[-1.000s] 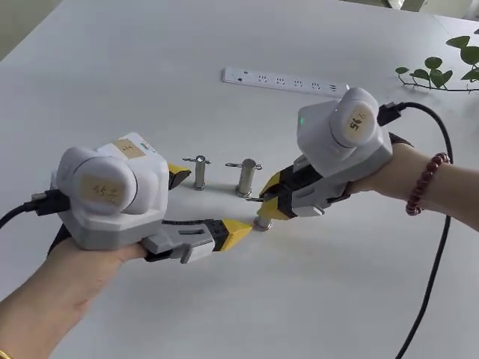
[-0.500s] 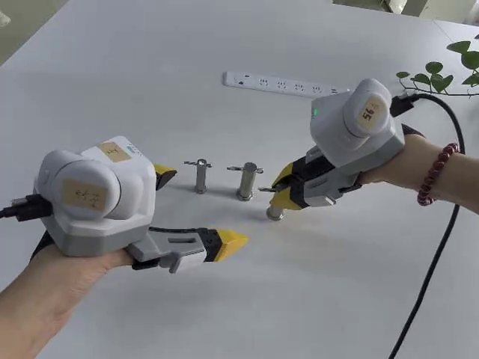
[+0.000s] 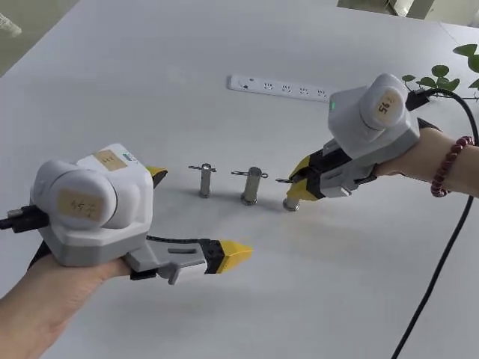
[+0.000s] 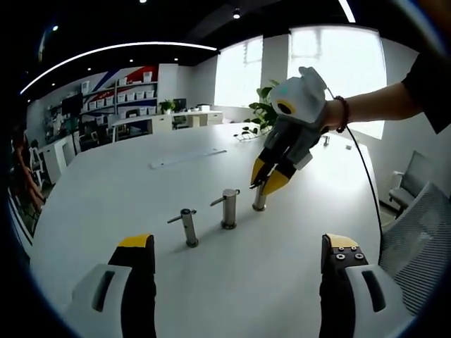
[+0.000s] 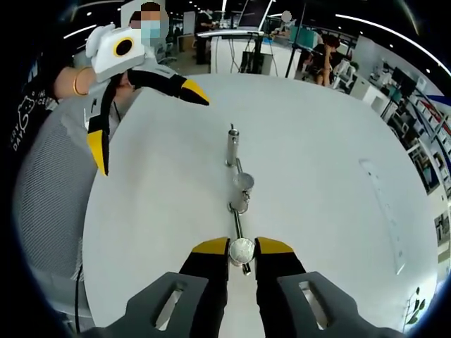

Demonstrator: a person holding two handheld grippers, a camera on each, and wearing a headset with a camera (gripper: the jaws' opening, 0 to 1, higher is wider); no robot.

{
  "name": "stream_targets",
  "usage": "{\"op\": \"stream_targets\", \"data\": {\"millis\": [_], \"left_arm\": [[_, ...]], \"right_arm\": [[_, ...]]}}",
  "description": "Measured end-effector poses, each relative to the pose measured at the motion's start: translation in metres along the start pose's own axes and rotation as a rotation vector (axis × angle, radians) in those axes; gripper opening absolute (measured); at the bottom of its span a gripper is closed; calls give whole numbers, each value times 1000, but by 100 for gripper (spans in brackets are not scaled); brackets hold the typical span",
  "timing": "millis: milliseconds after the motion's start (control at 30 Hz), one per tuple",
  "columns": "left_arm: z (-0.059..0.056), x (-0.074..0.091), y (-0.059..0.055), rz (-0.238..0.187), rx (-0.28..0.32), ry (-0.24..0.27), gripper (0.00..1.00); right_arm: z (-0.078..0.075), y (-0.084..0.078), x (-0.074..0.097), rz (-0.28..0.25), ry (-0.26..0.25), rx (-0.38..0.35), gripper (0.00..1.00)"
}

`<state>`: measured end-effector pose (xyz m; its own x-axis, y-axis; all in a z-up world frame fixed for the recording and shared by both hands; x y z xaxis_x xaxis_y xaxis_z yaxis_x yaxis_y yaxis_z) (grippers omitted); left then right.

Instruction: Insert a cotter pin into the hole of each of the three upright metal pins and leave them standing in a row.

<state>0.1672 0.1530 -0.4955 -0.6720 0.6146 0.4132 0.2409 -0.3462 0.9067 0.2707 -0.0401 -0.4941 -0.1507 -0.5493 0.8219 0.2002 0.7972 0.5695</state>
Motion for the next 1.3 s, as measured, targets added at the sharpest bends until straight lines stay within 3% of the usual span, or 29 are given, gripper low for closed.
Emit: {"op": "stream_targets", "data": {"millis": [367,600,667,900,1067,1300], "left_arm": [[-1,1,-3,-5,4,1,99],[-1,1,-3,-11,3,1,98],[-2,1,-2,-15,6,-1,98],[-3,0,-2,-10,0,-5,99],[-2,1,-3,-3,1,-3,99],[1,2,-4,4,12,9,99]], "right_arm": [[-8,-5,-3,7,0,-13,8],[-12,-6,-4,13,34,-42,9],[-12,-6,-4,15,46,-14,9],[-12,-7,-4,13,52,-23,9],[-12,-11,-6,13,39,-34,11],[-14,-10,0,-30,1,-100,19]]}}
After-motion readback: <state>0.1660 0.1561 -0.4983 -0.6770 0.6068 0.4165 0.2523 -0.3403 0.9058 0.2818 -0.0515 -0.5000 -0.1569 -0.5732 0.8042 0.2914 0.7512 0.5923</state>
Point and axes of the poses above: the centre of the closed fingertips' face, and the gripper's own axes: x roughly backward along the fingers, z roughly to its left, y roughly out of its top, the point moved 8 cm from there along x, roughly backward along the fingers, and after that the axes turned 10 degrees about -x, right-handed, at the moved point
